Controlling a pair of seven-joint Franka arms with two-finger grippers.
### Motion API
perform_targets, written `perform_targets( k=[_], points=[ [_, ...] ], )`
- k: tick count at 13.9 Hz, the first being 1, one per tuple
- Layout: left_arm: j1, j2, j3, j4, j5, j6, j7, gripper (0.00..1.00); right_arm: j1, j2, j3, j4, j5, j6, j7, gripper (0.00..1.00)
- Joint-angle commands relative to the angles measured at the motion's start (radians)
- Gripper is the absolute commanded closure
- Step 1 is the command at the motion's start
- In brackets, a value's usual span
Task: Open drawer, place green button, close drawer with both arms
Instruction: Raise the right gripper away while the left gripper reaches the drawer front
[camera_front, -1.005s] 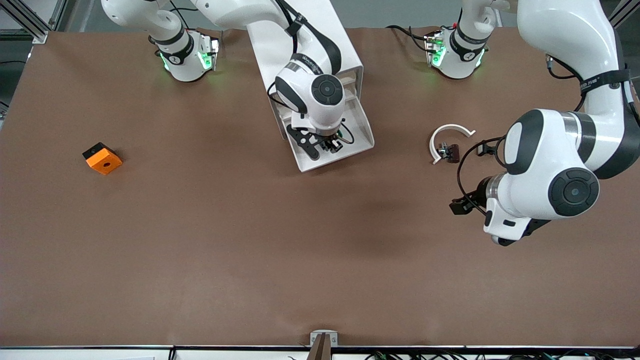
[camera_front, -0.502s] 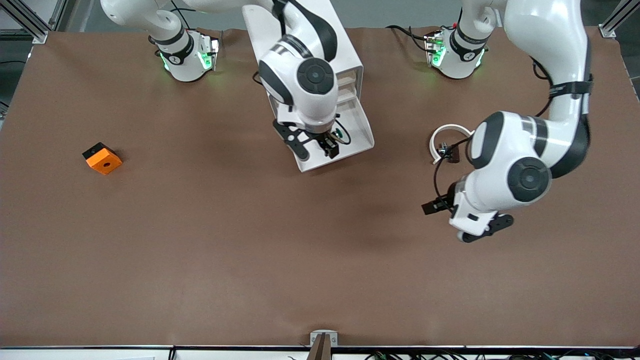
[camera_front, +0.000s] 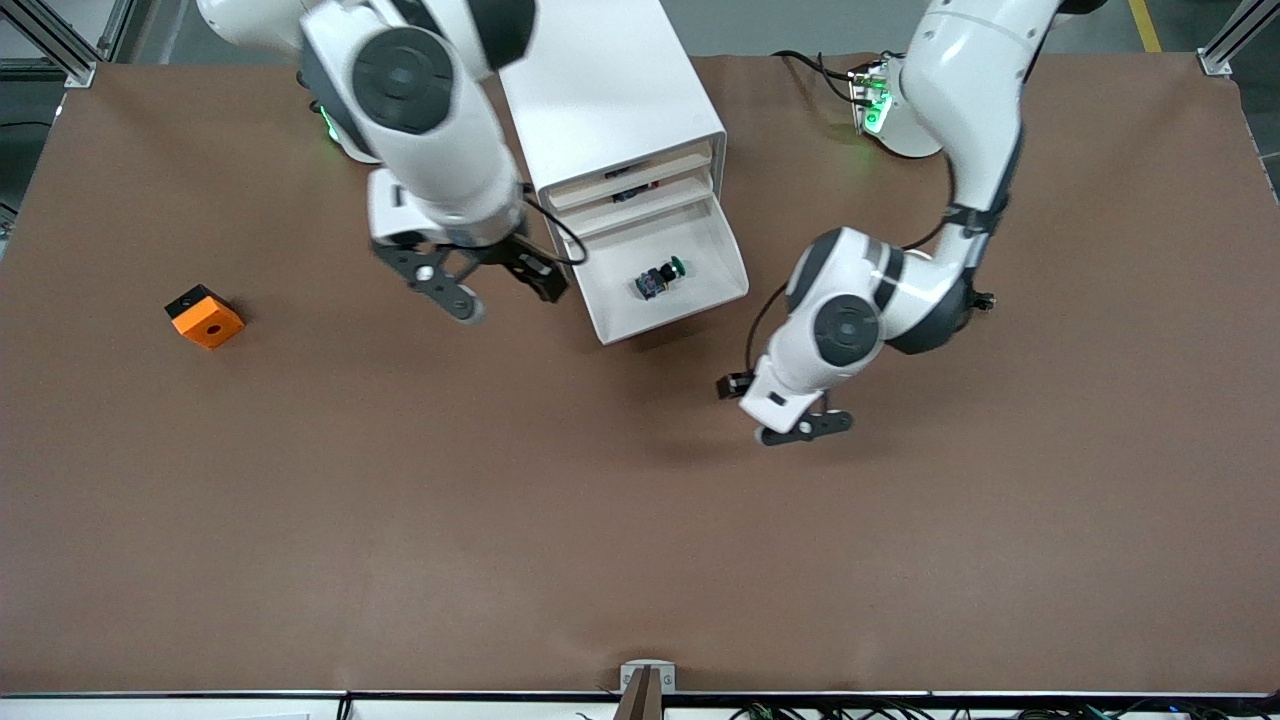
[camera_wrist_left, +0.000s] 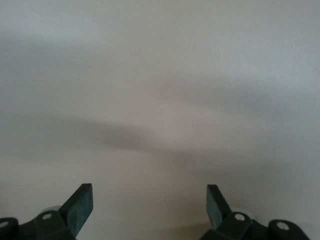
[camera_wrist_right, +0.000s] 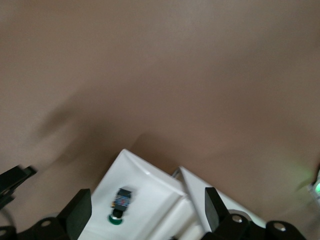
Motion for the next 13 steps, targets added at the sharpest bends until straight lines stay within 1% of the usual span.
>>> perform_targets(
  k=[1, 2, 4, 6, 7, 9, 10, 13],
  points=[
    [-0.039, 0.017, -0.005, -0.040, -0.006, 0.082, -0.029, 0.00, -0.090, -0.124, 0.014, -0.111, 0.002, -0.020, -0.243, 0.00],
    [-0.050, 0.024, -0.008, -0.043, -0.006, 0.082, -0.039, 0.00, -0.125, -0.166, 0.014, -0.155, 0.002, -0.019, -0.339, 0.00],
    [-0.067, 0.019, -0.056, -0.075, -0.006, 0.079, -0.048, 0.00, -0.209, -0.241, 0.012, -0.249, 0.001, 0.004, -0.550, 0.00],
    [-0.061, 0.004, -0.102, -0.103, -0.006, 0.067, -0.071, 0.00, -0.288, -0.311, 0.012, -0.345, -0.002, 0.051, -0.710, 0.00],
    [-0.062, 0.001, -0.114, -0.112, -0.006, 0.062, -0.088, 0.00, -0.321, -0.347, 0.012, -0.399, -0.012, 0.085, -0.781, 0.00],
    [-0.067, 0.002, -0.164, -0.117, -0.006, 0.059, -0.151, 0.00, -0.378, -0.404, 0.012, -0.484, -0.039, 0.139, -0.891, 0.00],
    [-0.072, 0.010, -0.187, -0.111, -0.006, 0.059, -0.203, 0.00, -0.407, -0.408, 0.012, -0.487, -0.045, 0.139, -0.931, 0.00],
    [-0.121, 0.004, -0.215, -0.125, -0.006, 0.045, -0.309, 0.00, -0.499, -0.413, 0.012, -0.482, -0.047, 0.138, -1.060, 0.00]
  ],
)
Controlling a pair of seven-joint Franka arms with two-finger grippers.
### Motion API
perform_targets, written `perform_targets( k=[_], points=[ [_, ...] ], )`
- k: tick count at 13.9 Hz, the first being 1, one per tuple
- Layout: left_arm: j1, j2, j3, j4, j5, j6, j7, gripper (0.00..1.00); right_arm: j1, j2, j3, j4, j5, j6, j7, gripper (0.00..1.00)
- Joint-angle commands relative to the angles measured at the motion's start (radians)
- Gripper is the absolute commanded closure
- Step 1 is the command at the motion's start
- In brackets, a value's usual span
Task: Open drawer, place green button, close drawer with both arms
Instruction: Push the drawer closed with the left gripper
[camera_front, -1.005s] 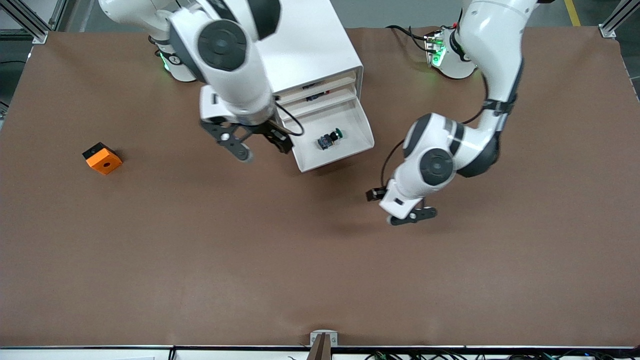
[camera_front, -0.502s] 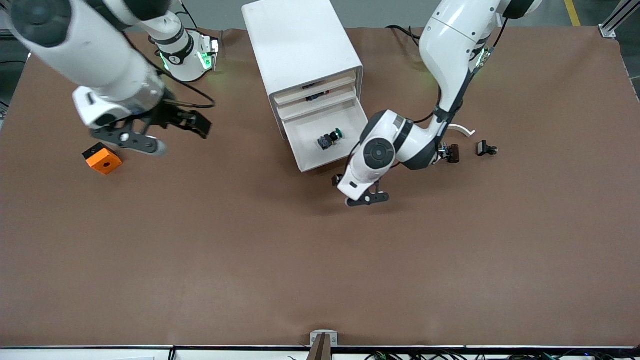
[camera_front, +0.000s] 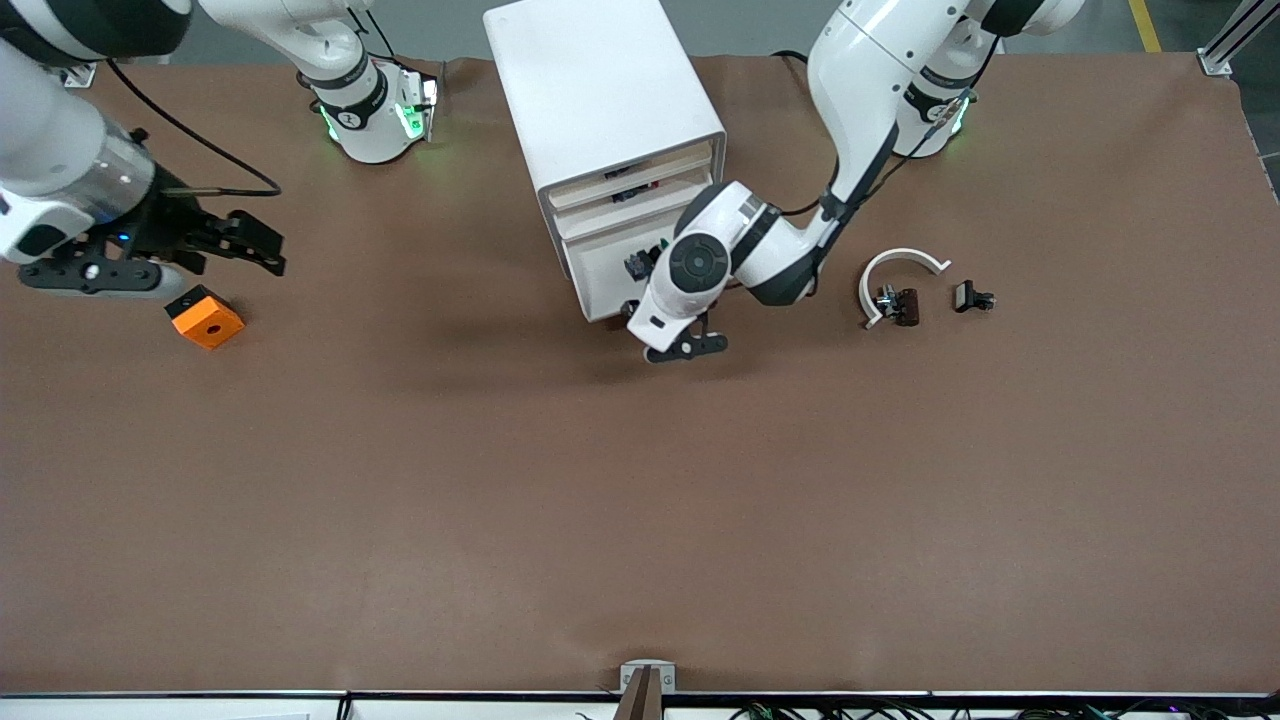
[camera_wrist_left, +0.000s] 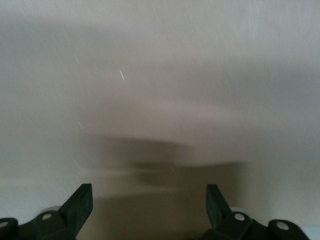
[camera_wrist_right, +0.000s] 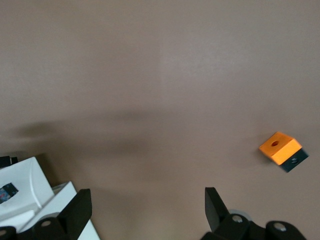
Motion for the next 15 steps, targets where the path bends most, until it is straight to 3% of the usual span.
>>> perform_targets(
  k=[1, 8, 11, 15],
  points=[
    [-0.040, -0.037, -0.027, -0.038, -0.005, -0.037, -0.102, 0.00, -0.086, -0.032, 0.019, -0.030, -0.008, 0.015, -0.099, 0.00],
    [-0.053, -0.035, -0.108, -0.041, -0.005, -0.065, -0.212, 0.00, -0.117, -0.031, 0.028, 0.022, -0.051, -0.015, -0.133, 0.00],
    [-0.066, -0.037, -0.110, -0.050, -0.005, -0.066, -0.216, 0.00, -0.126, -0.021, 0.020, 0.122, -0.059, -0.033, -0.123, 0.00],
    [-0.059, -0.035, -0.105, -0.030, 0.008, -0.065, -0.216, 0.00, -0.167, -0.015, 0.019, 0.154, -0.047, -0.058, -0.125, 0.00]
  ],
)
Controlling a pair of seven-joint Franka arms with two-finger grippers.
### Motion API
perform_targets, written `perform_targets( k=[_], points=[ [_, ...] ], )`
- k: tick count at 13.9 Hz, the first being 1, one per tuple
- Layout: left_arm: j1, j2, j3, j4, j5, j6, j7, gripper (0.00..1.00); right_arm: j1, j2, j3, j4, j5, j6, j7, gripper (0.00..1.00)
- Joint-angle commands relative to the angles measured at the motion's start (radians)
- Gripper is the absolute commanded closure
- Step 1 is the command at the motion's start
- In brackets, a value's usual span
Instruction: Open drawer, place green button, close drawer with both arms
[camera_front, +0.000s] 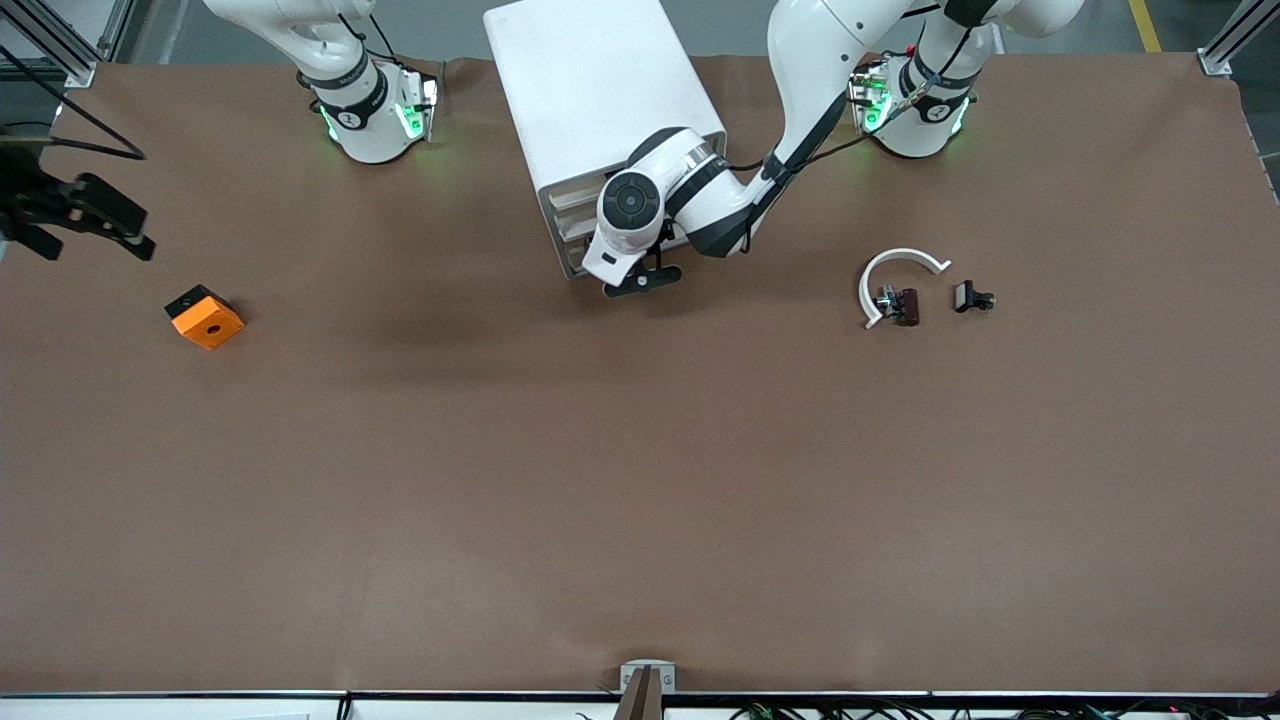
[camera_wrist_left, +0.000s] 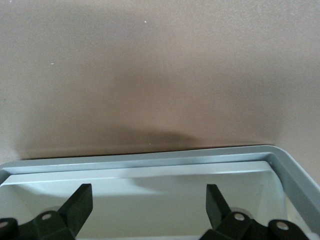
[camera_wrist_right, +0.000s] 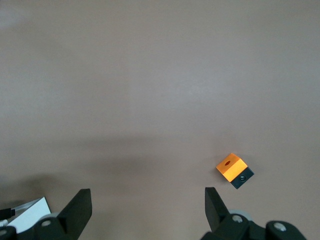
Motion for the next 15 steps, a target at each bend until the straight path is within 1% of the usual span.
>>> perform_targets(
  k=[1, 4, 6, 8, 9, 11, 12, 15],
  points=[
    [0.010, -0.030, 0.012, 0.010, 0.011, -0.009, -0.013, 0.00, -0.022, 0.007, 0.009, 0.015, -0.001, -0.024, -0.003, 0.00],
    [0.085, -0.042, 0.085, 0.079, 0.034, -0.010, -0.007, 0.00, -0.016, 0.013, 0.012, 0.015, -0.001, -0.032, -0.006, 0.00],
    [0.171, -0.070, 0.116, 0.099, 0.076, -0.010, -0.007, 0.00, -0.014, 0.013, 0.012, 0.015, -0.001, -0.032, -0.007, 0.00],
    [0.264, -0.117, 0.119, 0.101, 0.224, -0.022, -0.009, 0.00, -0.013, 0.013, 0.012, 0.015, -0.001, -0.032, -0.007, 0.00],
    [0.310, -0.148, 0.119, 0.102, 0.269, -0.029, -0.004, 0.00, -0.014, 0.013, 0.012, 0.015, -0.002, -0.032, -0.009, 0.00],
    [0.399, -0.208, 0.119, 0.099, 0.288, -0.038, 0.003, 0.00, -0.014, 0.013, 0.012, 0.015, -0.004, -0.032, -0.009, 0.00],
    [0.444, -0.234, 0.119, 0.102, 0.288, -0.059, 0.042, 0.00, -0.013, 0.013, 0.012, 0.015, -0.004, -0.032, -0.007, 0.00],
    [0.571, -0.306, 0.118, 0.121, 0.288, -0.105, 0.268, 0.00, -0.011, 0.013, 0.012, 0.017, -0.002, -0.032, -0.009, 0.00]
  ],
)
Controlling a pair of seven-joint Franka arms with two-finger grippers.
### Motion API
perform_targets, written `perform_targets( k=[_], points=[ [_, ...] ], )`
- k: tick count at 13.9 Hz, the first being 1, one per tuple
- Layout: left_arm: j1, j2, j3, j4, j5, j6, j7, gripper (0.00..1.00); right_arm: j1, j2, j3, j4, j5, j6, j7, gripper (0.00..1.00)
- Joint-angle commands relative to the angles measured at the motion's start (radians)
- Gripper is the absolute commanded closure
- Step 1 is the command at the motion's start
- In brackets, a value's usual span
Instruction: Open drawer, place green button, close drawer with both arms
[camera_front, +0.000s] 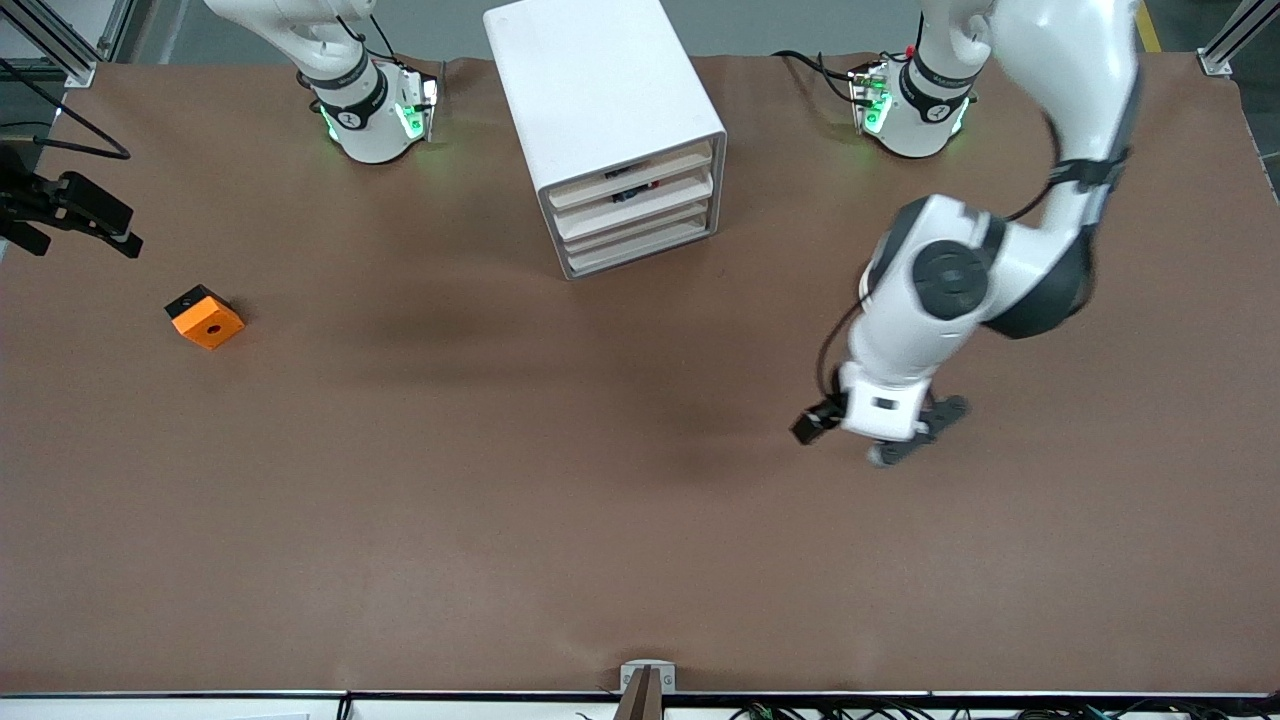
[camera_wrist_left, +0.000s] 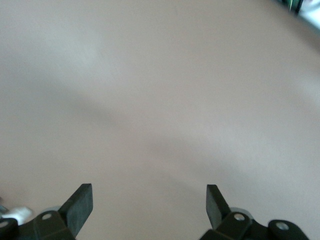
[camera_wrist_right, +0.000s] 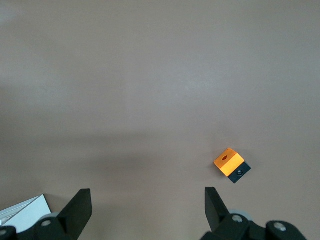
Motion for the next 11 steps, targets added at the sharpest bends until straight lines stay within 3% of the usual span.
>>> perform_targets(
  k=[1, 4, 8, 11],
  points=[
    [0.096, -0.078, -0.011, -0.004, 0.014, -0.071, 0.172, 0.00, -0.002, 0.003, 0.006, 0.012, -0.004, -0.011, -0.008, 0.00],
    [0.168, -0.138, -0.016, 0.006, -0.002, -0.127, 0.328, 0.00, 0.006, 0.003, 0.009, 0.013, -0.004, -0.011, -0.007, 0.00],
    [0.208, -0.200, -0.013, 0.061, -0.003, -0.309, 0.383, 0.00, 0.007, 0.003, 0.009, 0.013, -0.002, -0.011, -0.008, 0.00],
    [0.263, -0.247, -0.014, 0.083, -0.057, -0.400, 0.541, 0.00, 0.016, 0.003, 0.009, 0.013, -0.004, -0.011, -0.008, 0.00]
  ],
)
